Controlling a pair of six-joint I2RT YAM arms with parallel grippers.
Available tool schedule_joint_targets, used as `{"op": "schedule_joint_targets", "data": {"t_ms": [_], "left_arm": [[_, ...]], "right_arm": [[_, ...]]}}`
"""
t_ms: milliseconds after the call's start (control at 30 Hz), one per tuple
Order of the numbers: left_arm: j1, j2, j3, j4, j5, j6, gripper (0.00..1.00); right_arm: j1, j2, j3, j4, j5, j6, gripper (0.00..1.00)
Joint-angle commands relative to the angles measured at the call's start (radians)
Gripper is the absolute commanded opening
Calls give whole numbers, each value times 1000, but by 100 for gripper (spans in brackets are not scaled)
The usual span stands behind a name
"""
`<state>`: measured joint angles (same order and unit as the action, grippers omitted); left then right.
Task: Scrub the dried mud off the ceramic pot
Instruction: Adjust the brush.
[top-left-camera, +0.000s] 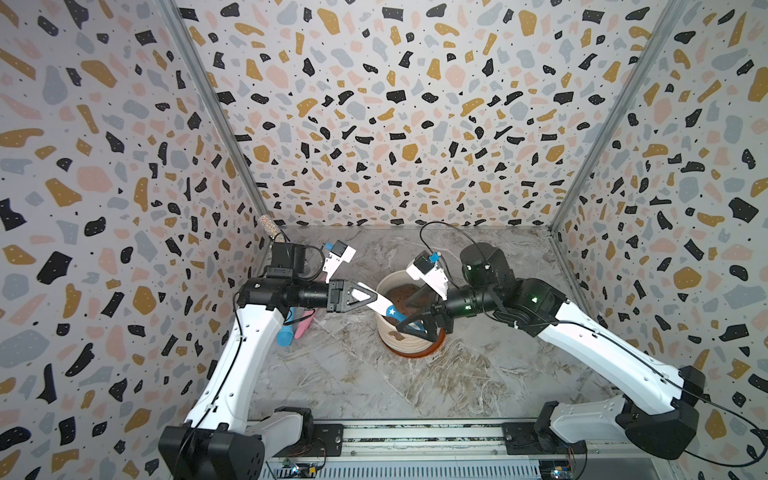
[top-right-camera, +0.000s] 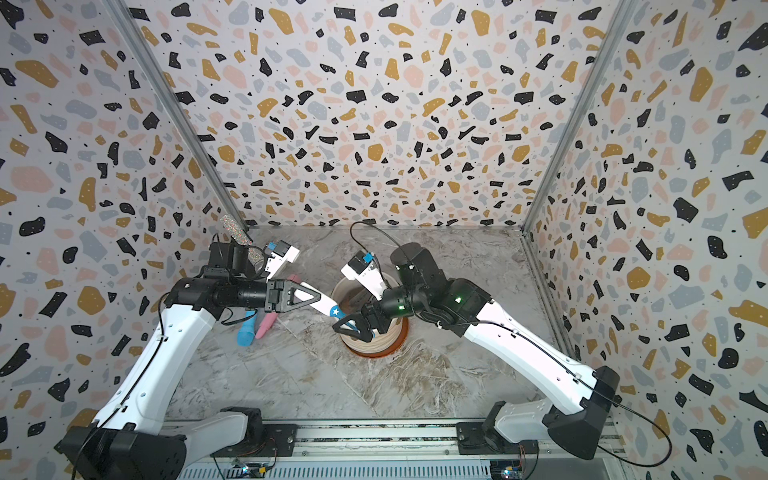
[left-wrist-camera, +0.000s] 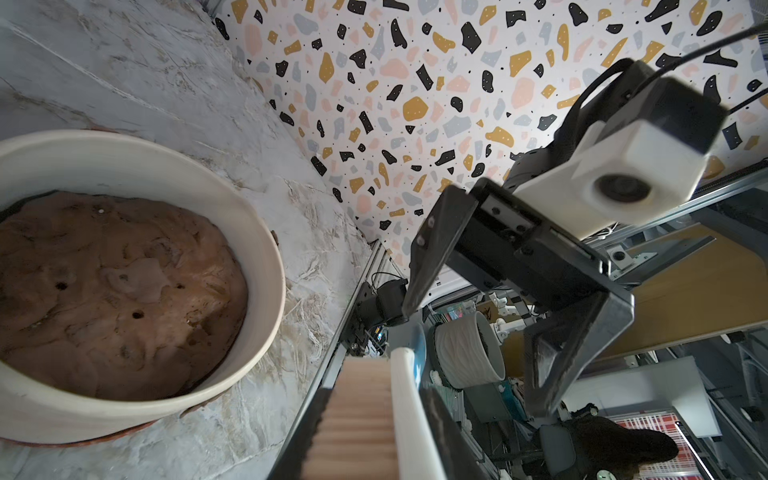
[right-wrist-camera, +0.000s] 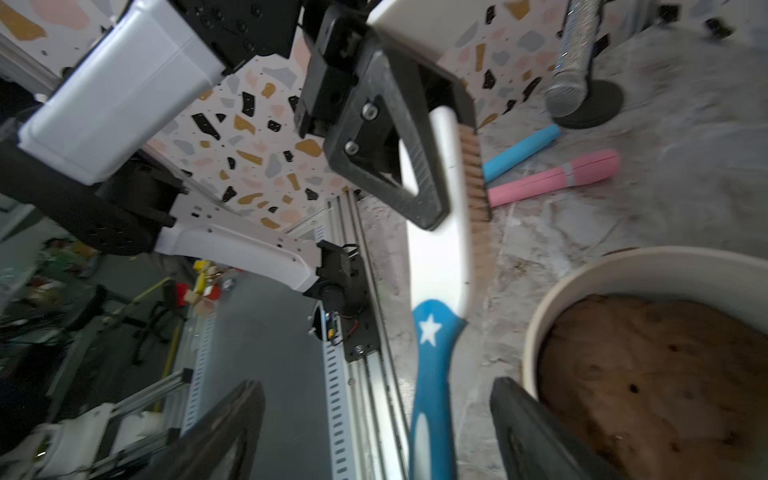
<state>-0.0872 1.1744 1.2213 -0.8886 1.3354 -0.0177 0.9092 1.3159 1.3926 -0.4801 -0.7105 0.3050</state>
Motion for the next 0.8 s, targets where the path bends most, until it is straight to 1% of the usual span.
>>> {"op": "schedule_joint_targets", "data": {"t_ms": [0, 33, 100, 167, 200, 233, 267, 300, 400, 500, 633, 667, 700, 767], "left_arm": [[-4, -27, -6, -18, 97, 60, 22], [-3, -27, -8, -18, 112, 61, 22], [-3, -30, -13, -16, 142, 59, 22], [-3, -37, -22, -4, 175, 53, 22], [-3, -41, -27, 0, 181, 52, 21], [-3, -45, -30, 2, 178, 51, 21], [-3, -45, -34, 6, 171, 51, 21], [-3, -45, -39, 12, 166, 50, 21], [-3, -43, -44, 30, 153, 38, 21], [1, -45, -34, 28, 110, 45, 15], [9, -39, -9, 5, 94, 66, 14], [9, -38, -9, 6, 99, 68, 15], [9, -38, -10, 7, 102, 68, 15], [9, -39, -10, 7, 101, 68, 15]], "right_arm": [[-1, -2, -69, 152, -156, 173, 85], [-2, -2, -79, 172, -157, 186, 82], [-4, 6, -77, 151, -158, 178, 77], [-9, 5, -85, 137, -146, 172, 74], [-10, -2, -101, 168, -147, 187, 71], [-12, -10, -121, 212, -150, 219, 67], [-13, -15, -139, 264, -155, 255, 60], [-13, -17, -152, 309, -166, 294, 56], [-15, -20, -169, 408, -199, 382, 52], [-16, -38, -190, 461, -170, 441, 50], [-18, -41, -224, 601, -158, 570, 42], [-19, -36, -228, 625, -162, 593, 39], [-22, -32, -227, 632, -161, 610, 34], [-23, -25, -223, 634, -160, 628, 27]]}}
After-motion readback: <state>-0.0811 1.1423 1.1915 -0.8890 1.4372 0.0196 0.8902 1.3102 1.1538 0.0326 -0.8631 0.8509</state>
